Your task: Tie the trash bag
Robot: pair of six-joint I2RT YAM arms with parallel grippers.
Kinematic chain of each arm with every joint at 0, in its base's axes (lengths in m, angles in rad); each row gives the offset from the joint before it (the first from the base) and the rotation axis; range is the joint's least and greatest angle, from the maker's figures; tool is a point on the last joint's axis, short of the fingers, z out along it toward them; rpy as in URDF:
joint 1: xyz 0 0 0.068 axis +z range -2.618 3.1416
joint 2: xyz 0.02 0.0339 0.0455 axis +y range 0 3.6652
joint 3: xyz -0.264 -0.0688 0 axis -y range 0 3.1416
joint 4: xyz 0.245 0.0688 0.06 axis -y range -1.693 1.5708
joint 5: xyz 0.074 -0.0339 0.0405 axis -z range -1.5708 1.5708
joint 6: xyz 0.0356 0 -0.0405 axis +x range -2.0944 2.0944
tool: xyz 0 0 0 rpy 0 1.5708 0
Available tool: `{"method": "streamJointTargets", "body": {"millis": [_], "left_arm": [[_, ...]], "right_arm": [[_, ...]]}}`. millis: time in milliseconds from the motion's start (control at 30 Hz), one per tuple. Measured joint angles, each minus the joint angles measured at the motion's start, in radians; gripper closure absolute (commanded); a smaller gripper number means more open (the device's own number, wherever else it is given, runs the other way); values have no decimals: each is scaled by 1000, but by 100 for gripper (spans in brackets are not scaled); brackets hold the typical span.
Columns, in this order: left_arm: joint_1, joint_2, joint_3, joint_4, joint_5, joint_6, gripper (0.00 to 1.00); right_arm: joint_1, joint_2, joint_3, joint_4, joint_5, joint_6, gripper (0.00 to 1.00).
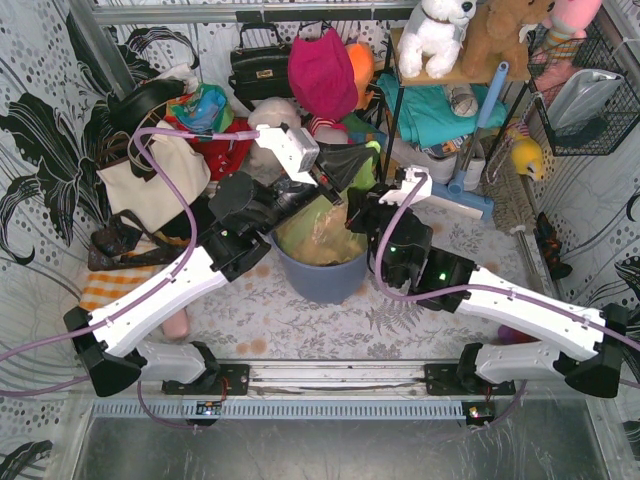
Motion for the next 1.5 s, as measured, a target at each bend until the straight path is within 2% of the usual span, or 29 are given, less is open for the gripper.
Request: {"method": "streamJointTargets", "body": {"millis": [433, 700, 767, 867, 1067, 1133, 1300, 1500], "left_arm": [[0, -53, -40, -35, 27, -4, 100], [0, -54, -40, -50, 61, -5, 98], [0, -54, -40, -51, 63, -5, 93], [0, -55, -40, -54, 63, -5, 80], [0, -90, -59, -74, 26, 4, 36], [0, -117, -74, -79, -11, 11, 28], [0, -194, -91, -112, -167, 16, 22], [1, -309, -124, -186, -343, 11, 21]], "right_arm": [[0, 126, -120, 502, 101, -230, 100], [0, 187, -164, 760, -10, -319, 100], [-2, 196, -170, 801, -56, -328, 100], [-5, 209, -174, 840, -127, -335, 100], [-11, 211, -184, 869, -232, -334, 100], [-12, 211, -188, 870, -245, -334, 100], [-12, 209, -195, 867, -261, -326, 100], [-12, 185, -226, 851, -255, -307, 100]]}}
